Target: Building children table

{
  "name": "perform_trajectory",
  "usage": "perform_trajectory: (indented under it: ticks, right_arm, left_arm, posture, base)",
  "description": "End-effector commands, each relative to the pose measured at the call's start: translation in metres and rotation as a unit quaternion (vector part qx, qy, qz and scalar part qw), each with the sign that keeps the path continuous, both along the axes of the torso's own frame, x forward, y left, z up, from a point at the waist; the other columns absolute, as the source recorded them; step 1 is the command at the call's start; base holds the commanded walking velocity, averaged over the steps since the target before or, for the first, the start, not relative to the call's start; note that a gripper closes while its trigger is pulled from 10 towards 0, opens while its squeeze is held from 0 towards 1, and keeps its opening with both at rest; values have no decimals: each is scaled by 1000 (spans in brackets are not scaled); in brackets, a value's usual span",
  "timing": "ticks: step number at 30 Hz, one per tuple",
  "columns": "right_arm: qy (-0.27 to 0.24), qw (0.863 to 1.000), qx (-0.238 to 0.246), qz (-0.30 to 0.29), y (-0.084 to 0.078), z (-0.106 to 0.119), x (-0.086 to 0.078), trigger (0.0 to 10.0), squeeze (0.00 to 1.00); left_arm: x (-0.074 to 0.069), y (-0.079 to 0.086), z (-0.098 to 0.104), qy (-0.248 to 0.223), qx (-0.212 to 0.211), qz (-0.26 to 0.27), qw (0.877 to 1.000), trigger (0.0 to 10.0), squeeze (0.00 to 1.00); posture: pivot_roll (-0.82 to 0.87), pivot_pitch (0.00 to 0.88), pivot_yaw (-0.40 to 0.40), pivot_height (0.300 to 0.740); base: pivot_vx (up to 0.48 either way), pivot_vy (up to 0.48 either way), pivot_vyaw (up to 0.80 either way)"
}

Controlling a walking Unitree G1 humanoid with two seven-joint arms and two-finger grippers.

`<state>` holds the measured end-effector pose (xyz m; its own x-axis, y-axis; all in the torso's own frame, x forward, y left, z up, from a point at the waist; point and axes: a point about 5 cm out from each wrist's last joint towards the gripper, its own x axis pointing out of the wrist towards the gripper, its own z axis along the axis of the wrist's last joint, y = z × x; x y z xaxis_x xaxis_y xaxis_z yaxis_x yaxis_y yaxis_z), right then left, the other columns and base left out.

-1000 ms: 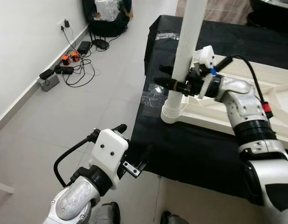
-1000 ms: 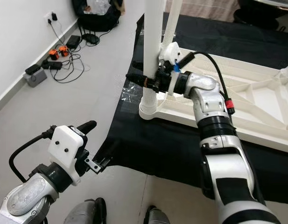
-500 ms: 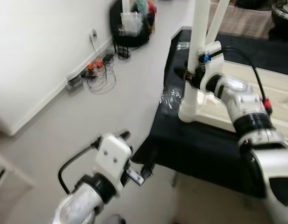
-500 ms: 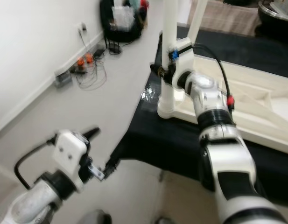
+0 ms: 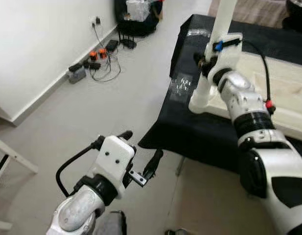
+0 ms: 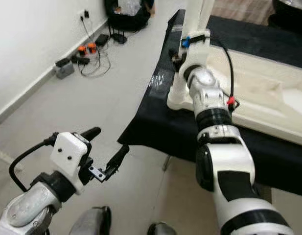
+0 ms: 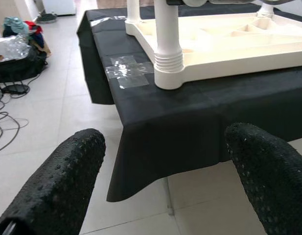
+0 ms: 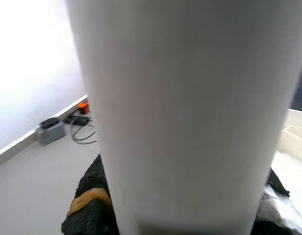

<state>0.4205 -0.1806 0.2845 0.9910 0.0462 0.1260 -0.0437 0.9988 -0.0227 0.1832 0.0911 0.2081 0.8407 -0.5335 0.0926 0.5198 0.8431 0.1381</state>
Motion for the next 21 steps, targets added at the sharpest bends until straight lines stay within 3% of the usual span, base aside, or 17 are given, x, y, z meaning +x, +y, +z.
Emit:
perform_trajectory:
  ticks: [1,2,6,11,13,14,16,17,21]
  right_arm:
    - [56,995,50,-61,-14,-34,-2,10000,0]
    - [52,993,59,-87,-13,-36,-2,10000,0]
    - [44,992,65,-98,-9,-36,-3,10000,0]
    - [1,999,28,-32,10,-24,-2,10000,0]
    - [-25,1000,14,-5,16,-14,-2,10000,0]
    - [-67,997,11,36,22,8,-2,10000,0]
    - [-75,996,10,36,21,15,-2,10000,0]
    - [-77,997,-3,-8,12,18,-2,10000,0]
    - [-70,995,-6,-68,0,19,-1,10000,0]
  left_arm:
    - [-2,-1,-2,4,1,-3,1000,10000,0]
    - [-2,-1,-2,4,1,-3,1000,10000,0]
    - [-2,-1,-2,4,2,-3,1000,10000,0]
    - [-3,-1,-3,5,2,-3,1000,10000,0]
    - [-3,-1,-3,6,2,-3,1000,10000,0]
    - [-4,-1,-4,7,2,-3,1000,10000,0]
    - [-4,-1,-4,7,3,-2,1000,10000,0]
    - [-4,-1,-4,6,2,-1,1000,10000,0]
    - [-4,-1,-4,6,1,0,1000,10000,0]
  posture:
    - [123,259,-37,740]
    - [124,257,-38,740]
    - [126,253,-37,740]
    - [127,250,-38,740]
    - [127,250,-38,740]
    - [122,247,-42,740]
    - [122,247,-42,740]
    - [121,246,-45,740]
    - [120,247,-47,740]
  base:
    - [0,0,0]
    - [0,0,0]
    - [0,0,0]
    - [0,0,0]
    - [0,0,0]
    - [0,0,0]
    - [0,0,0]
    - [0,0,0]
    - [0,0,0]
